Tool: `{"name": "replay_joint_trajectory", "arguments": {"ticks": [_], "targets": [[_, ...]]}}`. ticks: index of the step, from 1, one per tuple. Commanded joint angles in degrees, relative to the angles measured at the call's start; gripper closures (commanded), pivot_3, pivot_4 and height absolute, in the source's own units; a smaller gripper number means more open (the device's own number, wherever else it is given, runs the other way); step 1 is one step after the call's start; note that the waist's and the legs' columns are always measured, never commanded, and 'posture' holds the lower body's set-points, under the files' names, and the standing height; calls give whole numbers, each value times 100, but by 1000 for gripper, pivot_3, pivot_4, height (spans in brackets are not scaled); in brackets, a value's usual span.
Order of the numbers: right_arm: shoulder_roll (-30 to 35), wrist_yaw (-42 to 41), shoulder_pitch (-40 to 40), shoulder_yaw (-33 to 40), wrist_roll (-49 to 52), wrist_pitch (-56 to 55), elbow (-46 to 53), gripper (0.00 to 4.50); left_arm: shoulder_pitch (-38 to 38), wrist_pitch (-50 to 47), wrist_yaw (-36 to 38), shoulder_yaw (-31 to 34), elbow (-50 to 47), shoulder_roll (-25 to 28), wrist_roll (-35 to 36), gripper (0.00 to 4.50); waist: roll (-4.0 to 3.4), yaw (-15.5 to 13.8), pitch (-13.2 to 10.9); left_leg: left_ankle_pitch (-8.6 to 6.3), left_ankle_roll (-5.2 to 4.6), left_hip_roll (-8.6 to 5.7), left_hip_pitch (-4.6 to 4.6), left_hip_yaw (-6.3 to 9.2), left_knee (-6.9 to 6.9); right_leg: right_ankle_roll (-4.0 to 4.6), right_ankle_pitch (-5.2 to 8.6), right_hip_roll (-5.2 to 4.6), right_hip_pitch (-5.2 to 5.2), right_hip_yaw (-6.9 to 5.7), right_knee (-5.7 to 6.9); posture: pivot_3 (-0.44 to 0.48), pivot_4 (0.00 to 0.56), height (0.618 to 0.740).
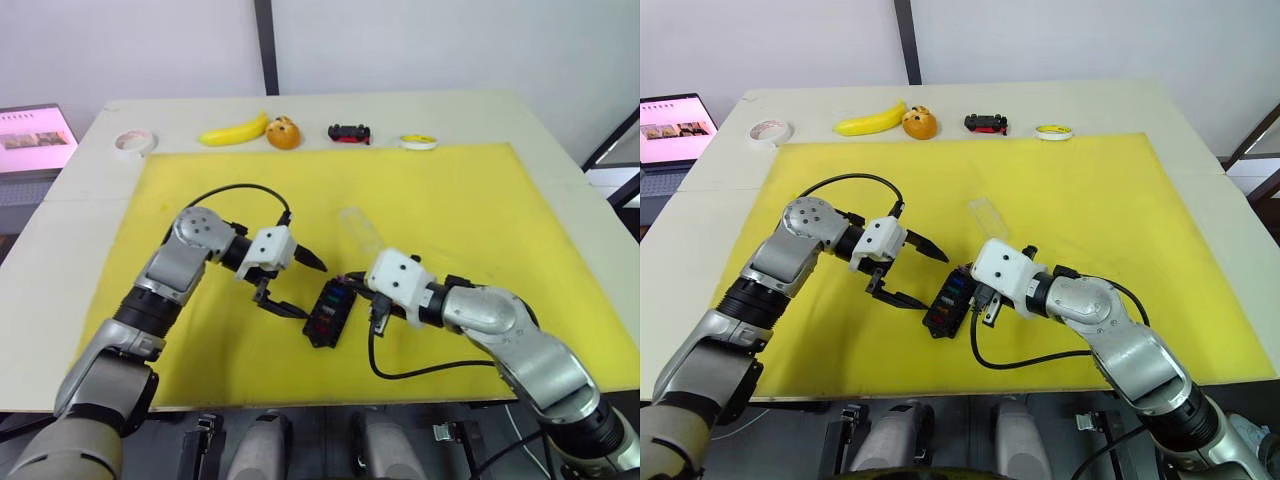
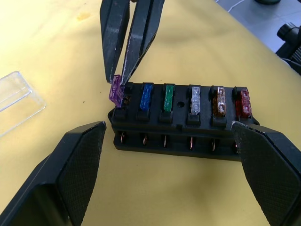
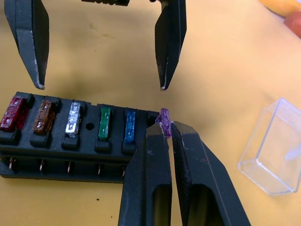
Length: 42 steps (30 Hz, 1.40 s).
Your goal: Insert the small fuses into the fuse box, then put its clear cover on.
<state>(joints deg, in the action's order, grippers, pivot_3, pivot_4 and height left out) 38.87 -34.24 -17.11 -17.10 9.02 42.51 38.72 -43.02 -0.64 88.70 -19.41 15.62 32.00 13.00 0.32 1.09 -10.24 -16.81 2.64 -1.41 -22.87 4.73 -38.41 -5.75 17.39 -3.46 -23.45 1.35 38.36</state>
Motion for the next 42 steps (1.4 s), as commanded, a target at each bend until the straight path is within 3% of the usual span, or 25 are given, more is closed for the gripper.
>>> {"name": "replay_joint_trajectory", "arguments": {"ticks": [1,42], "targets": [[-5,-27,-2,91,-18,-40,227,4500,-123,63,-8,138,-55,-2,-5,32,0,-1,0,0,0,0,0,0,0,0,0,0,0,0,0,0,150,740],[-162,-48,195,-61,-264,-82,176,4500,-101,106,-13,125,-27,-47,-69,32,0,3,2,0,-1,-4,4,0,-4,0,0,1,2,1,5,0,150,740]]}}
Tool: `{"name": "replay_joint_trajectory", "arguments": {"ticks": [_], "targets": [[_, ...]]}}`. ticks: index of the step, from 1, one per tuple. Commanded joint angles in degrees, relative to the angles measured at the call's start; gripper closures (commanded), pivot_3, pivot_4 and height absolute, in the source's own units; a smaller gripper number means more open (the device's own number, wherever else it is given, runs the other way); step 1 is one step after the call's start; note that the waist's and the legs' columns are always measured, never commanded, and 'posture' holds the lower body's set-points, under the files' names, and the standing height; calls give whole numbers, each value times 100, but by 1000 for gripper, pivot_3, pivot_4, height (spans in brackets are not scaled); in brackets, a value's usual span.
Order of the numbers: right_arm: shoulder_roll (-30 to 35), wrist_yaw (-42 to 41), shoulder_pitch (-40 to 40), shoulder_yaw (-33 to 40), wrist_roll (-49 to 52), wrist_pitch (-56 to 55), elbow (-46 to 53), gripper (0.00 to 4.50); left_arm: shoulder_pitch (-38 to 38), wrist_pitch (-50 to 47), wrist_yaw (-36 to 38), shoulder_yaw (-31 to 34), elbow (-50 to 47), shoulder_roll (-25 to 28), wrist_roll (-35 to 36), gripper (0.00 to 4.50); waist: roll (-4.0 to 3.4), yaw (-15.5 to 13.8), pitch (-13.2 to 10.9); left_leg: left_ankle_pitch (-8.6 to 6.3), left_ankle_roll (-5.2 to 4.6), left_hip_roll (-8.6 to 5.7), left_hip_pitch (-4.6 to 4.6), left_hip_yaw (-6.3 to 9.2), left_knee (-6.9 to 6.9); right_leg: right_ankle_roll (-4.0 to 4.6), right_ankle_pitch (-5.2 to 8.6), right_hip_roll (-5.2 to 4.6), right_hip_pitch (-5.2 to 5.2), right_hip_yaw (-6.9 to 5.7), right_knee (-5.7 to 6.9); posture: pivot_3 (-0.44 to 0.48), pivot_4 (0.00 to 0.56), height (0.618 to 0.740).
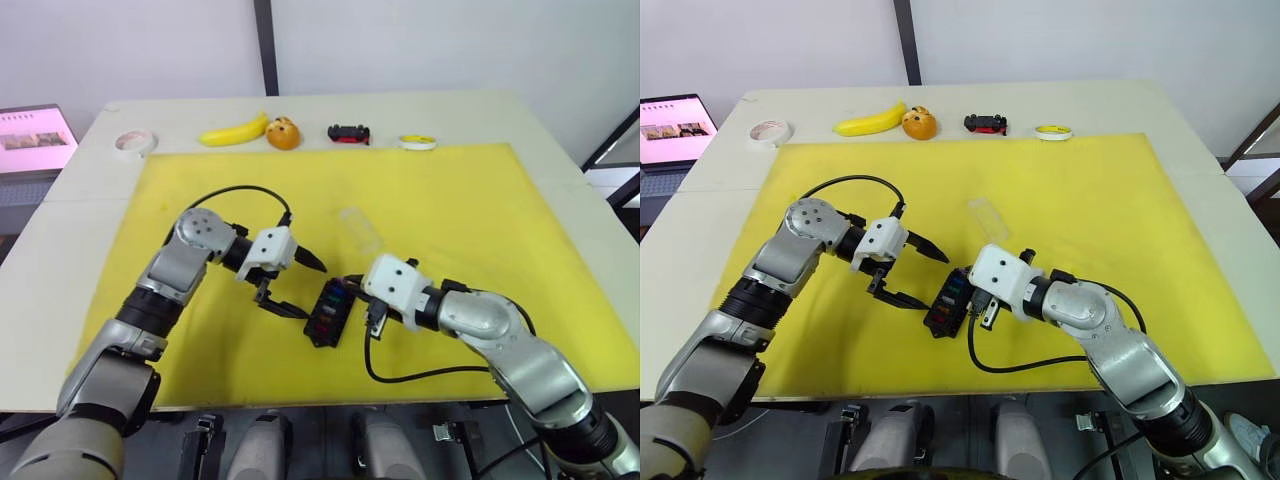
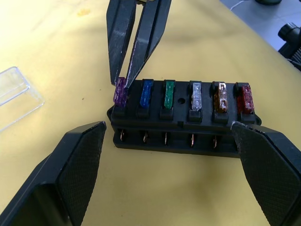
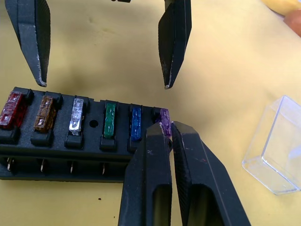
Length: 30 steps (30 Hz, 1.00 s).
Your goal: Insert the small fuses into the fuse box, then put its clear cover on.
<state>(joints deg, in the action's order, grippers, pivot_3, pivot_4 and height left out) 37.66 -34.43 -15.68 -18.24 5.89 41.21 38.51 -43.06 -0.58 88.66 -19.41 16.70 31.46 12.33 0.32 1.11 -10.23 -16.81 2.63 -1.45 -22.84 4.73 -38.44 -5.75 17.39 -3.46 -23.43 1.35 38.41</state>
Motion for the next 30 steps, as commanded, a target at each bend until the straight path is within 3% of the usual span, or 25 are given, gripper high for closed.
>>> {"name": "replay_joint_trajectory", "arguments": {"ticks": [1,30], "targets": [[-39,-31,46,46,37,38,188,4500,-94,106,-11,125,-133,4,-4,32,0,0,0,0,0,0,0,0,0,0,0,0,0,0,0,0,150,740],[-49,32,308,-18,-306,-474,-84,4500,-168,155,-7,135,-35,-48,-25,32,0,-7,1,-7,-12,-1,-2,0,-40,0,0,2,12,0,11,0,150,740]]}}
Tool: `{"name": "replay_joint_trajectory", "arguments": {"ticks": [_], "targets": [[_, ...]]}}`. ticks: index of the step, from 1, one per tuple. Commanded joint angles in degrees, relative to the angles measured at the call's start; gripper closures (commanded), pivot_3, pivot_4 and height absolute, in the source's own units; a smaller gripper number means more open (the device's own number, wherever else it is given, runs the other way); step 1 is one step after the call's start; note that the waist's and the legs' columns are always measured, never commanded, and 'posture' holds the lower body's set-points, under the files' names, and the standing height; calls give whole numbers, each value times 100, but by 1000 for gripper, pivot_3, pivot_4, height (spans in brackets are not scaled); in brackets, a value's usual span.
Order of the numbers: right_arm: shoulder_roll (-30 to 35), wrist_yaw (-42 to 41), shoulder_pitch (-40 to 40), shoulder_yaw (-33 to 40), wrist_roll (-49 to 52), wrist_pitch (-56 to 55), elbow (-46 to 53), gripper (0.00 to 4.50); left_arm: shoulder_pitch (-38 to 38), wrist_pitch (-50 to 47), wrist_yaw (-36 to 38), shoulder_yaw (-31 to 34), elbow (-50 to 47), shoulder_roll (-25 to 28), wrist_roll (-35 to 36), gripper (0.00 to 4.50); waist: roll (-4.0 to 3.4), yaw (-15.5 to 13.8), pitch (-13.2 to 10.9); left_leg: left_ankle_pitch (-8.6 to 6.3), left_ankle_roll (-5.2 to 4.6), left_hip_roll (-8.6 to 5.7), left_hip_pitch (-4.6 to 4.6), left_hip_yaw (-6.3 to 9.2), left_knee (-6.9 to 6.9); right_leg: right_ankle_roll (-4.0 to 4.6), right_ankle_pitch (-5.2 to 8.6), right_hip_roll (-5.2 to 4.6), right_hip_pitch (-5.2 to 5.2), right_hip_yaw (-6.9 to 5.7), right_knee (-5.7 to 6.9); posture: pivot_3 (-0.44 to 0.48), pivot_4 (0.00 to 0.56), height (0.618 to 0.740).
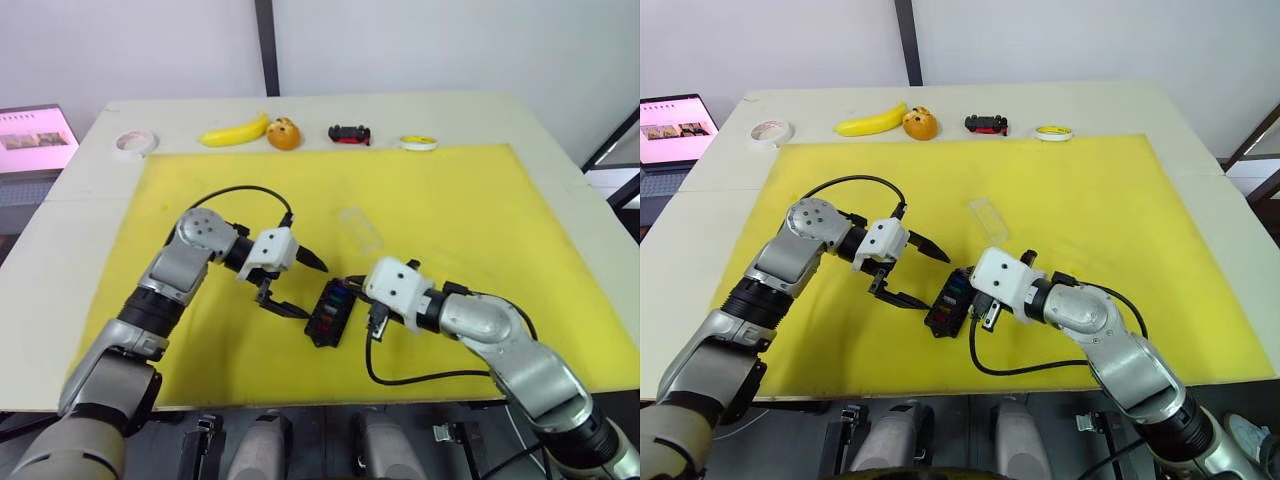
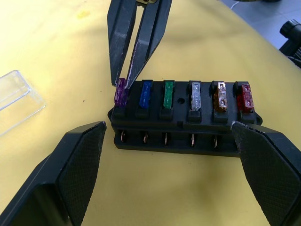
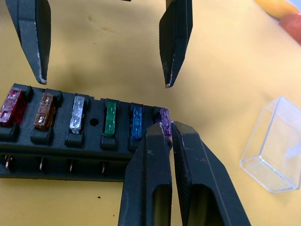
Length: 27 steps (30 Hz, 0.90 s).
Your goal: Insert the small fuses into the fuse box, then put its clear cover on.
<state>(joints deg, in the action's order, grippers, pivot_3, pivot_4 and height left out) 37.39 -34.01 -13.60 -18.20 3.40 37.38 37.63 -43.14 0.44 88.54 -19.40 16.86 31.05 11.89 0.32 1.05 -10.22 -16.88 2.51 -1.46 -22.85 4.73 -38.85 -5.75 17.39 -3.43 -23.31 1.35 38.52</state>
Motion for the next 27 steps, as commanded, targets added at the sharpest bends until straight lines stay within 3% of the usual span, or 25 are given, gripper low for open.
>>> {"name": "replay_joint_trajectory", "arguments": {"ticks": [1,11,12,16,24,27], "targets": [[-19,-16,128,-13,-67,-115,8,4500,-165,56,4,135,-45,-9,18,32,0,-2,0,-1,-2,0,0,0,-3,0,0,0,1,0,1,0,150,740],[-98,-86,79,146,30,-25,108,4500,-196,107,1,130,14,-41,5,32,0,-3,0,-3,-5,0,0,0,-7,0,0,0,3,0,4,0,150,740],[-111,-91,52,169,53,11,136,3726,-197,110,1,130,17,-43,4,0,0,-3,0,-3,-5,0,0,0,-8,0,0,0,3,0,4,0,150,740],[-68,-142,-96,254,88,118,327,1951,-205,129,-10,129,44,-52,-8,0,0,5,0,-3,-5,0,0,0,-8,0,0,0,3,0,6,0,150,740],[38,-257,-329,481,228,438,628,1951,-214,159,-11,136,76,-61,-23,0,0,-4,0,-6,-10,1,0,1,-9,0,0,0,2,0,7,0,150,740],[-198,-290,-323,781,670,692,732,1951,-198,150,27,142,50,-42,10,0,0,-4,0,-6,-11,2,0,1,-9,0,0,0,2,0,7,0,150,740]]}}
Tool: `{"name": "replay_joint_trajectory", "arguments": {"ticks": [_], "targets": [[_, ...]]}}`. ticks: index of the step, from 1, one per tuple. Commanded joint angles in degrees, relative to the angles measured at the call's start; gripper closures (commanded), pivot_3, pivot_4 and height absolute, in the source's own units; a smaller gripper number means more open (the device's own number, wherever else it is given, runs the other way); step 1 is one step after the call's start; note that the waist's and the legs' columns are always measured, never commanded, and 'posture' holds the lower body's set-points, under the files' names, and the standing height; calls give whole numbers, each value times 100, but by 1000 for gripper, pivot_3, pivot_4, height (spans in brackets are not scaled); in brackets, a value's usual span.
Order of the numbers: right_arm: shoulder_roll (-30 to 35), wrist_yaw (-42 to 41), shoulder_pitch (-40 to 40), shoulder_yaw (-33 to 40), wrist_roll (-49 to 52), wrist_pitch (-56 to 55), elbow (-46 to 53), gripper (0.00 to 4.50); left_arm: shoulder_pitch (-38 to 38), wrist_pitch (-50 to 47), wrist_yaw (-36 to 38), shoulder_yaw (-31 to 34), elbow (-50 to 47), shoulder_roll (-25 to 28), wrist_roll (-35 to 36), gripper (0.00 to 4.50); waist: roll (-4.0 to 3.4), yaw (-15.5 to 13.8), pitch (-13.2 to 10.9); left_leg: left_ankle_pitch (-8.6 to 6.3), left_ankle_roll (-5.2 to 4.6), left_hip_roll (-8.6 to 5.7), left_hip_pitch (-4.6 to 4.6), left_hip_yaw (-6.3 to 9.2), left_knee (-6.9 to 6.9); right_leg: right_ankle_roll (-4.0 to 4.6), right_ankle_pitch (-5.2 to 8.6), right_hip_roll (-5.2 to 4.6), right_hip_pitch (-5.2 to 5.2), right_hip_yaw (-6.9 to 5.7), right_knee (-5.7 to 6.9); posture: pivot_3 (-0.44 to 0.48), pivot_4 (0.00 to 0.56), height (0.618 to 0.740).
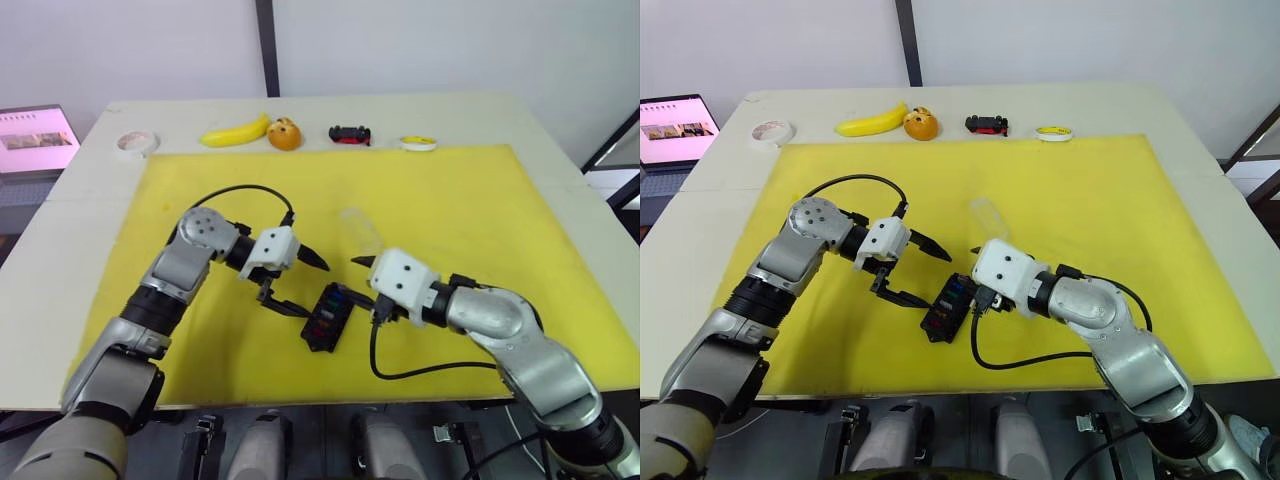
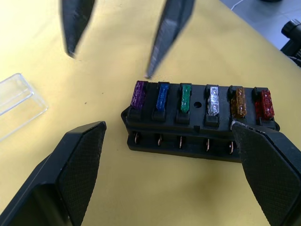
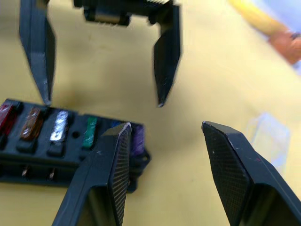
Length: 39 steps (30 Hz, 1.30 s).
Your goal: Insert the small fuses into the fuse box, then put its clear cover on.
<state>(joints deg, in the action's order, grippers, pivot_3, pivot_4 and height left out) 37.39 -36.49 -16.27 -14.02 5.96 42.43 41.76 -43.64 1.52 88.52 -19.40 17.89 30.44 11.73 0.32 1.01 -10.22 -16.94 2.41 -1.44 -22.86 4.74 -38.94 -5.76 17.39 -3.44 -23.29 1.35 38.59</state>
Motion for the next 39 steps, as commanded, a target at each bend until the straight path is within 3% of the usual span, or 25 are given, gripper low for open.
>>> {"name": "replay_joint_trajectory", "arguments": {"ticks": [1,2,4,8,9,26,39], "targets": [[-427,-25,-3,536,721,332,309,1951,-143,45,41,144,-58,25,33,0,0,4,0,-1,-2,0,0,0,0,0,0,0,0,0,0,0,150,740],[-662,-17,56,698,1035,435,261,1951,-141,47,49,145,-59,27,39,0,0,8,0,-2,-3,2,0,0,-1,0,0,0,1,0,0,0,150,740],[-1071,-7,137,998,1564,654,125,2476,-150,52,60,150,-49,17,49,0,0,5,0,-2,-4,4,1,1,0,0,0,2,0,0,3,0,150,740],[-1253,18,79,1124,1971,931,-155,4252,-181,71,76,153,-5,-2,50,0,0,1,0,-13,-23,2,0,-1,-7,0,0,-4,0,2,7,0,150,740],[-1218,28,56,1073,1969,944,-250,4440,-184,72,76,153,-2,-4,48,0,0,2,0,-13,-23,0,1,-1,-8,0,0,-5,0,2,8,0,150,740],[-695,311,150,344,1638,1253,-735,4440,-101,14,15,150,-132,1,56,0,-1,5,1,-15,-26,-1,1,-1,-10,-1,0,-4,-3,2,17,0,150,740],[-699,387,102,459,1944,1447,-670,4440,-21,26,-39,176,-225,39,73,0,-1,3,2,-16,-27,-1,3,-1,-10,-1,0,-4,-1,2,17,0,150,740]]}}
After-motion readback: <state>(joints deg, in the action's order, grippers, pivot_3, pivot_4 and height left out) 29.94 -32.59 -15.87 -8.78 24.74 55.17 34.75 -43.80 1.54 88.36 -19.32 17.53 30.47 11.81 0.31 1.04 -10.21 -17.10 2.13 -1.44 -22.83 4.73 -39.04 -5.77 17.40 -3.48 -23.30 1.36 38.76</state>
